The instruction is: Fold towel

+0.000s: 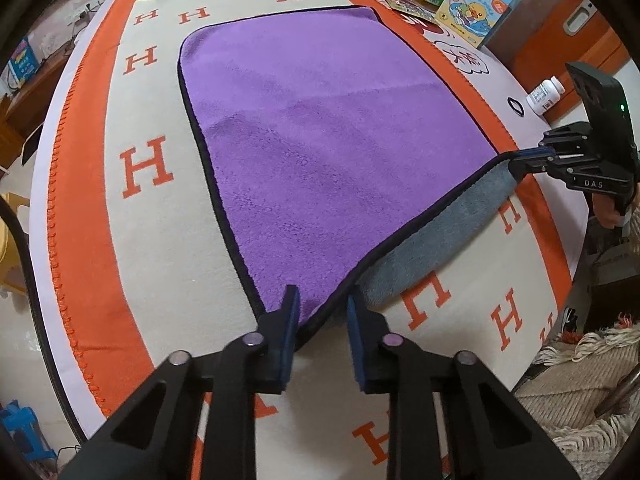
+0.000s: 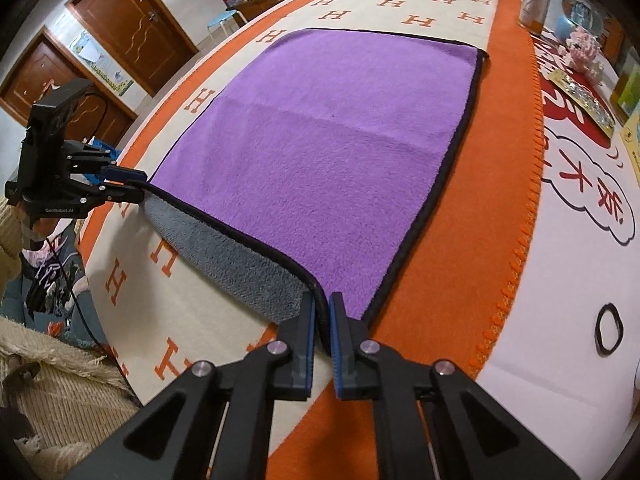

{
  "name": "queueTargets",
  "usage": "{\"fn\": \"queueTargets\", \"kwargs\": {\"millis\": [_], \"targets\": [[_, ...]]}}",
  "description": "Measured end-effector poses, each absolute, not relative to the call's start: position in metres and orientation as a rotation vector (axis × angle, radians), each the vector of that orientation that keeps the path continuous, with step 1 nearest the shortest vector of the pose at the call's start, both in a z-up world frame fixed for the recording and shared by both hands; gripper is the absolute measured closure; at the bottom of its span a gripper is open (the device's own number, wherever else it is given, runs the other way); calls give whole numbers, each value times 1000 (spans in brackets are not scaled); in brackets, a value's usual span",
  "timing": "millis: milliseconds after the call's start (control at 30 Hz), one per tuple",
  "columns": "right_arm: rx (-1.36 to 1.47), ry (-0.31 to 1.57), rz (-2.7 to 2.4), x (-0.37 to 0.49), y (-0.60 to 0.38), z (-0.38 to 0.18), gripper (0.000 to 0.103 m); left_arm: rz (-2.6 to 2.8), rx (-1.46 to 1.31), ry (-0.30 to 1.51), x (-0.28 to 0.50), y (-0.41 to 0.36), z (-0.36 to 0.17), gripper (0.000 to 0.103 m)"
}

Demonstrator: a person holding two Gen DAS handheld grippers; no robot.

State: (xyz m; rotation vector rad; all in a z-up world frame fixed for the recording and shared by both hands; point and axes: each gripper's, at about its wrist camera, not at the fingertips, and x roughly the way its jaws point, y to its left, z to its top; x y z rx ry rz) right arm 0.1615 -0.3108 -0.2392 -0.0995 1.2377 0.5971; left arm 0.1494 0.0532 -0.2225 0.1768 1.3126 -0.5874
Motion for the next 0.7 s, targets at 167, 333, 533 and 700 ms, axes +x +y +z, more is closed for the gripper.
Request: {"fn": "queueTargets", "kwargs": {"millis": [167, 333, 533, 700], "targets": [[-78, 1218, 569, 159, -313, -234, 98, -564, 220, 1291, 148, 47, -219, 98], [-77, 1190, 525, 161, -311, -227, 98, -507, 247, 1254, 149, 42, -207, 99], [-84, 1116, 438, 178, -308, -202, 98, -425, 264, 1192, 175, 35, -180, 100], [-77, 1049, 332, 214, -309, -178, 98, -328, 291, 1123, 223, 24, -161, 99]]}}
